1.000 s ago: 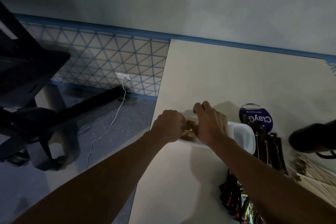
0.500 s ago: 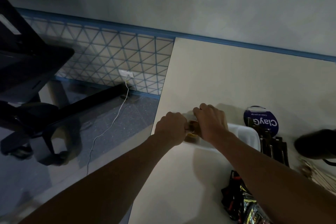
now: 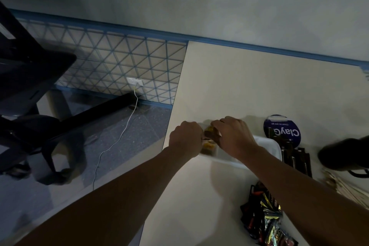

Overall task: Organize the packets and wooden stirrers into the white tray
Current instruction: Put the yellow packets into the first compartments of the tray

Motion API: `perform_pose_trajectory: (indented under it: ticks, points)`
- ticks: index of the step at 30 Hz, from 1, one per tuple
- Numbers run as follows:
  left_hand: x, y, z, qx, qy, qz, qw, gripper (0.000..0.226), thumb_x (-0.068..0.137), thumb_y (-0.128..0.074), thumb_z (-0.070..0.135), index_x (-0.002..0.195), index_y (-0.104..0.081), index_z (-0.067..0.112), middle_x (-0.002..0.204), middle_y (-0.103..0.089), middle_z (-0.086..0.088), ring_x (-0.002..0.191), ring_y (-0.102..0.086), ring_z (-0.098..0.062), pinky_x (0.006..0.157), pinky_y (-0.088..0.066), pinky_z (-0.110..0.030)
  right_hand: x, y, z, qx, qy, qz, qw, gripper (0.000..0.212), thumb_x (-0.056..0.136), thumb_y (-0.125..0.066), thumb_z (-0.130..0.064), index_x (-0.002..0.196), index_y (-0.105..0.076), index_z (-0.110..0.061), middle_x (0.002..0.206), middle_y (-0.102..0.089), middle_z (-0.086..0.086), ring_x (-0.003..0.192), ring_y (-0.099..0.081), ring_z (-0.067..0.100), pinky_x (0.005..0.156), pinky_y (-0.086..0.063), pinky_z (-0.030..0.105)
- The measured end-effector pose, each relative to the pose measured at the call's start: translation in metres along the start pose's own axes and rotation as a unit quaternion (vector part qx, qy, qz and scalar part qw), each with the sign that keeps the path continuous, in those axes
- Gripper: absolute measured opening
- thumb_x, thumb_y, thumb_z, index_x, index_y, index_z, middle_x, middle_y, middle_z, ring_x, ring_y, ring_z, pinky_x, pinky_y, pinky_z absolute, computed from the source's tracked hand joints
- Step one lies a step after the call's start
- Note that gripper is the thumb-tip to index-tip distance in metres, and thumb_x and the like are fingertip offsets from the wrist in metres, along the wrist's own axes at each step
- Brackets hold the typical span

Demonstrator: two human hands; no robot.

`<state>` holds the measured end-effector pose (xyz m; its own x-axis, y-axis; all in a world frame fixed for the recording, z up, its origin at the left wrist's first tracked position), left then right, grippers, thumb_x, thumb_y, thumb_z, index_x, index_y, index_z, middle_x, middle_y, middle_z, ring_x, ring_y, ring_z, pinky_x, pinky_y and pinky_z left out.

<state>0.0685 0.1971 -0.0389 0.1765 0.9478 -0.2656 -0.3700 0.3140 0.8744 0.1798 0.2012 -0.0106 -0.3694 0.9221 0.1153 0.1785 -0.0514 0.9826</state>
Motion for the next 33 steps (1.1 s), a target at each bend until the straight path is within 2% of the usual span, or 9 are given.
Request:
perform_pose_trajectory:
  ticks: [2, 5, 8, 13, 17, 21, 25, 29, 33]
  points:
    - [0.001, 0.001, 0.000, 0.000, 0.005, 0.001, 1.000, 0.023, 0.087, -0.068, 0.029, 0.107, -0.071, 0.019, 0.103, -0.067, -0.003, 0.088, -0.066, -0.022, 0.072, -0.055, -0.031, -0.003, 0.004, 0.001, 0.023, 0.004, 0.021, 1.000, 0.007, 0.071, -0.073, -0.017, 0.073, -0.070, -0.011, 0.061, -0.065, 0.005, 0.055, -0.060, 0.029, 0.047, -0.050, 0.031]
    - [0.001, 0.002, -0.001, -0.002, 0.009, 0.003, 1.000, 0.020, 0.086, -0.065, 0.025, 0.105, -0.071, 0.022, 0.102, -0.067, -0.002, 0.087, -0.065, -0.021, 0.070, -0.054, -0.030, -0.006, 0.011, 0.002, 0.062, 0.010, 0.055, 0.997, 0.024, 0.081, -0.052, -0.021, 0.073, -0.072, -0.010, 0.072, -0.069, 0.005, 0.062, -0.063, 0.026, 0.051, -0.054, 0.035]
    - [0.003, 0.005, 0.000, -0.017, 0.008, 0.007, 1.000, 0.017, 0.085, -0.062, 0.019, 0.095, -0.074, 0.024, 0.096, -0.069, -0.001, 0.082, -0.065, -0.020, 0.070, -0.057, -0.032, -0.008, 0.013, 0.001, 0.081, 0.012, 0.051, 0.995, 0.018, 0.079, -0.056, -0.017, 0.074, -0.073, -0.013, 0.075, -0.066, 0.002, 0.061, -0.061, 0.023, 0.052, -0.053, 0.034]
    - [0.003, 0.010, 0.003, -0.046, 0.009, 0.044, 0.998, 0.021, 0.089, -0.059, 0.017, 0.098, -0.076, 0.027, 0.101, -0.069, 0.000, 0.087, -0.065, -0.021, 0.070, -0.053, -0.029, -0.008, 0.009, 0.000, 0.046, -0.013, -0.024, 0.999, 0.011, 0.076, -0.065, -0.012, 0.074, -0.072, -0.021, 0.073, -0.063, -0.002, 0.061, -0.061, 0.023, 0.055, -0.051, 0.031]
    - [0.002, 0.012, 0.003, -0.055, 0.024, 0.072, 0.996, 0.024, 0.092, -0.057, 0.021, 0.102, -0.075, 0.033, 0.106, -0.068, 0.003, 0.093, -0.064, -0.021, 0.070, -0.048, -0.028, -0.003, 0.009, -0.004, 0.003, -0.020, -0.068, 0.997, 0.018, 0.085, -0.056, -0.022, 0.086, -0.073, -0.026, 0.081, -0.065, -0.004, 0.071, -0.063, 0.022, 0.061, -0.046, 0.027]
    - [-0.001, 0.017, 0.004, -0.069, 0.004, 0.101, 0.992, 0.027, 0.094, -0.056, 0.017, 0.109, -0.073, 0.032, 0.111, -0.070, 0.002, 0.096, -0.065, -0.018, 0.071, -0.046, -0.024, -0.004, 0.008, -0.003, 0.006, -0.036, -0.078, 0.996, 0.020, 0.089, -0.054, -0.023, 0.092, -0.073, -0.026, 0.086, -0.066, -0.004, 0.077, -0.064, 0.022, 0.063, -0.046, 0.027]
    - [0.000, 0.027, 0.002, -0.096, -0.015, 0.105, 0.990, 0.024, 0.092, -0.059, 0.015, 0.105, -0.075, 0.027, 0.106, -0.073, 0.004, 0.089, -0.067, -0.014, 0.072, -0.052, -0.024, -0.008, 0.010, 0.003, 0.046, -0.065, -0.059, 0.995, 0.019, 0.088, -0.060, -0.023, 0.100, -0.073, -0.028, 0.094, -0.070, -0.008, 0.085, -0.066, 0.019, 0.073, -0.055, 0.035]
    - [0.002, 0.033, -0.004, -0.113, -0.018, 0.090, 0.989, 0.019, 0.089, -0.062, 0.018, 0.099, -0.075, 0.026, 0.103, -0.073, 0.003, 0.091, -0.067, -0.015, 0.079, -0.056, -0.032, -0.011, 0.020, 0.007, 0.110, -0.090, -0.051, 0.989, 0.013, 0.081, -0.063, -0.025, 0.089, -0.073, -0.030, 0.085, -0.070, -0.013, 0.081, -0.065, 0.013, 0.074, -0.056, 0.035]
    - [0.002, 0.030, -0.009, -0.117, -0.010, 0.061, 0.991, 0.016, 0.088, -0.065, 0.023, 0.099, -0.075, 0.025, 0.098, -0.074, 0.002, 0.089, -0.069, -0.015, 0.080, -0.059, -0.036, -0.019, 0.008, -0.006, 0.170, -0.089, -0.165, 0.968, 0.014, 0.076, -0.066, -0.034, 0.086, -0.076, -0.033, 0.084, -0.074, -0.017, 0.079, -0.066, 0.006, 0.080, -0.057, 0.033]
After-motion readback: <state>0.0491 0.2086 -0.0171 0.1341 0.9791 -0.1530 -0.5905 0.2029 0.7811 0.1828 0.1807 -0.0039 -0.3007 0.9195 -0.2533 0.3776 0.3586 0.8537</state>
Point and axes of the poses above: each hand's wrist, its own x-axis towards the middle knuckle, its own y-axis out of the back of the hand, z = x × y, the point moved 10 cm from there along x, towards the middle knuckle
